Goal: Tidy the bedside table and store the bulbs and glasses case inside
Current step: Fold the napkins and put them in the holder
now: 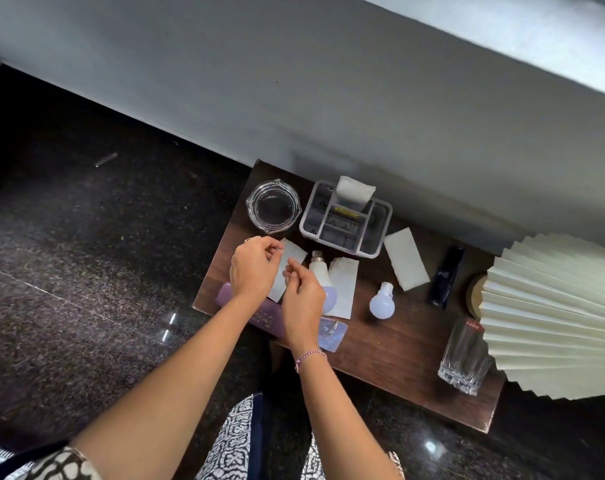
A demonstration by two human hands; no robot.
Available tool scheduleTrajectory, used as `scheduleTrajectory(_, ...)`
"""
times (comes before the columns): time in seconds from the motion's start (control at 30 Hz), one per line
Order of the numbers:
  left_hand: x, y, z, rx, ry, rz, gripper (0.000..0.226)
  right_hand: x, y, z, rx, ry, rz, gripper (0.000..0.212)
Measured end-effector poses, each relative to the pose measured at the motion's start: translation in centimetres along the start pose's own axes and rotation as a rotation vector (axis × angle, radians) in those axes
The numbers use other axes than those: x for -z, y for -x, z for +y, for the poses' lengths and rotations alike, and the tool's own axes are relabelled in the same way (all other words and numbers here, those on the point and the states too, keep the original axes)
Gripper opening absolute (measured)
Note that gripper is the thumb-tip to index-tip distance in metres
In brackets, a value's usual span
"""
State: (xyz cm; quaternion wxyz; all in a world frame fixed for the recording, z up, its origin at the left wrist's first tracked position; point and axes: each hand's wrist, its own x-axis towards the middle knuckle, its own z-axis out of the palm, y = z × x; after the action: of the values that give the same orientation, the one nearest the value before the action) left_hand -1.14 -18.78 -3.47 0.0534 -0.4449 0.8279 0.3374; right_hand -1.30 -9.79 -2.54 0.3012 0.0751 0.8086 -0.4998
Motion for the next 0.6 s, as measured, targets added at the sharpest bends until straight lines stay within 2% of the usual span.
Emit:
scheduleTrajectory(0.33, -0.6, -1.1, -1.4, 0.230, -0.102, -0.081, 0.019, -1.4, -0.9, 1.0, -0.159, 0.139, -0.117, 0.037)
scheduleTrajectory(0.6, -1.1, -1.6, -2.3, 0.234, -0.106, -0.137, 0.033, -1.9, -1.2, 1.6, -0.167, 0.186, -0.151, 0.037)
